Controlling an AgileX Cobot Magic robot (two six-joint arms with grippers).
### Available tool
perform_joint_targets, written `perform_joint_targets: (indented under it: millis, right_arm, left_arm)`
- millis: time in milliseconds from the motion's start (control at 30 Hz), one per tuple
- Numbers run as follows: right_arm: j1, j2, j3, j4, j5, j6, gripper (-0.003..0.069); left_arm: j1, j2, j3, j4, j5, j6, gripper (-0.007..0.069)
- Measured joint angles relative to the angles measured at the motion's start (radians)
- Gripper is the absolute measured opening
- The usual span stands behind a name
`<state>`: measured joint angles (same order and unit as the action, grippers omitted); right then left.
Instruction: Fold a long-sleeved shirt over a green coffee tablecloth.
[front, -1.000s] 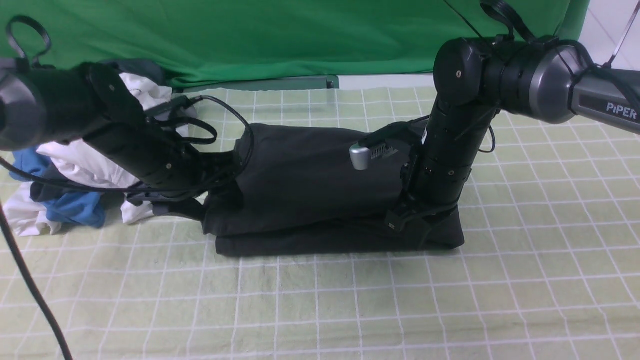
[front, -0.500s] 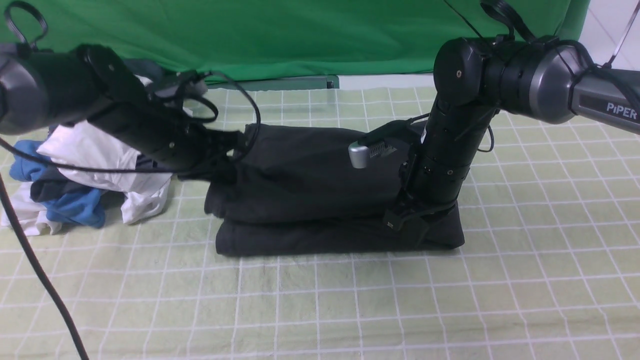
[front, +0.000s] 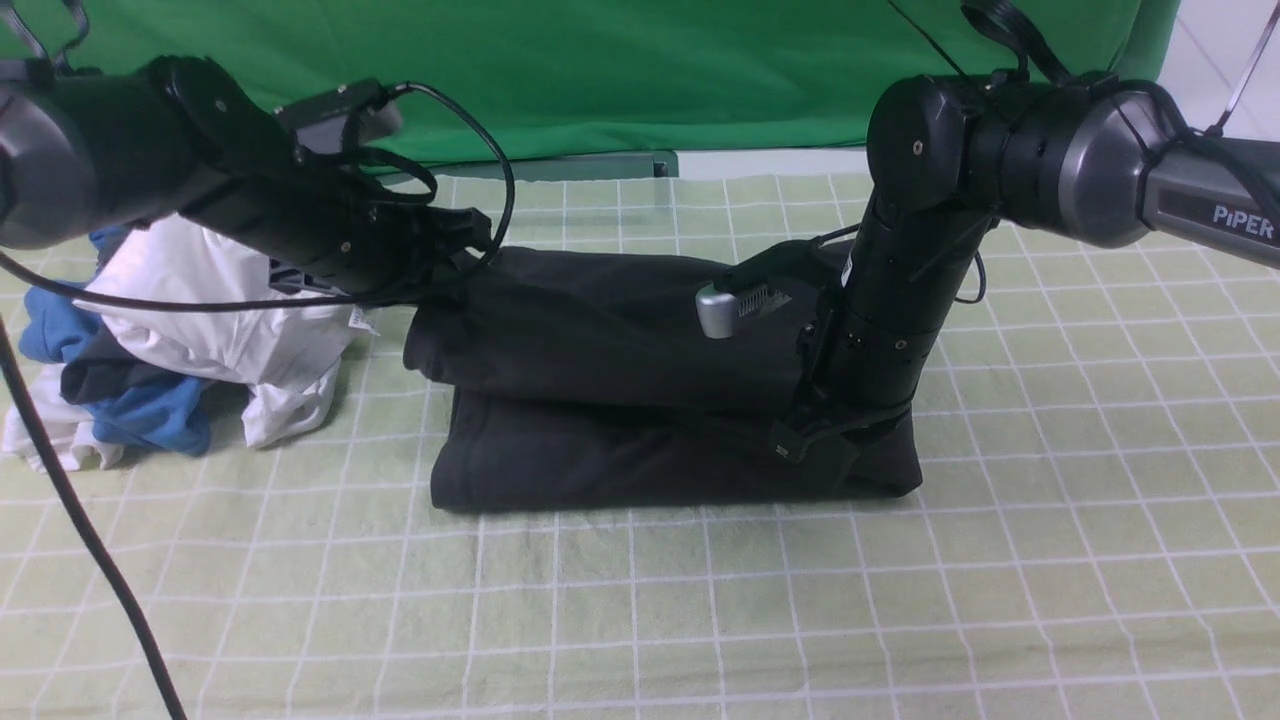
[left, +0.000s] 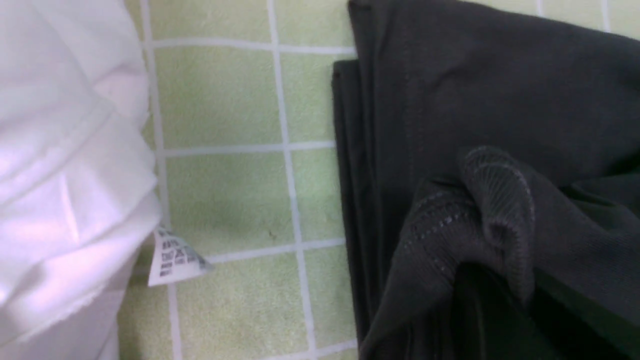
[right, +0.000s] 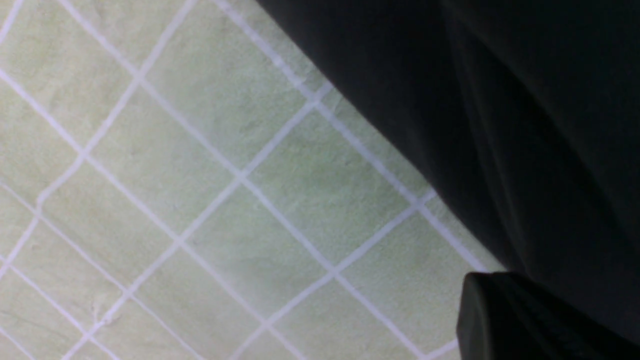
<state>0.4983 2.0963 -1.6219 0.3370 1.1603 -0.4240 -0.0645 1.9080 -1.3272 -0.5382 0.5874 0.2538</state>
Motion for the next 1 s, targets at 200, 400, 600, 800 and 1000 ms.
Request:
perform_joint_targets:
  millis: [200,400,600,800,1000]
  right_arm:
    - [0.000,0.000,0.000,0.000,0.000,-0.001,-0.0001]
    - [0.000,-0.004,0.000,0.000,0.031,-0.001,-0.0001]
    - [0.000,-0.067,0.000,0.000,0.032,0.000,-0.0001]
    - [0.000,-0.122,-0.016,0.007,-0.133,0.013,-0.0001]
    - [0.000,-0.043,-0.077,0.029,-0.221,0.052,-0.0001]
  left_arm:
    - [0.000,0.009,0.000,0.053,0.012,-0.065,0.0091]
    - [0.001,-0.022,-0.009,0.192,0.055,-0.130,0.0249]
    - [0.003,-0.092,-0.043,0.253,0.098,-0.163,0.0304]
    - [-0.061,-0.145,-0.047,0.125,0.114,-0.062,0.0132]
    - [-0.178,-0.048,-0.047,0.064,0.104,-0.022,0.0011]
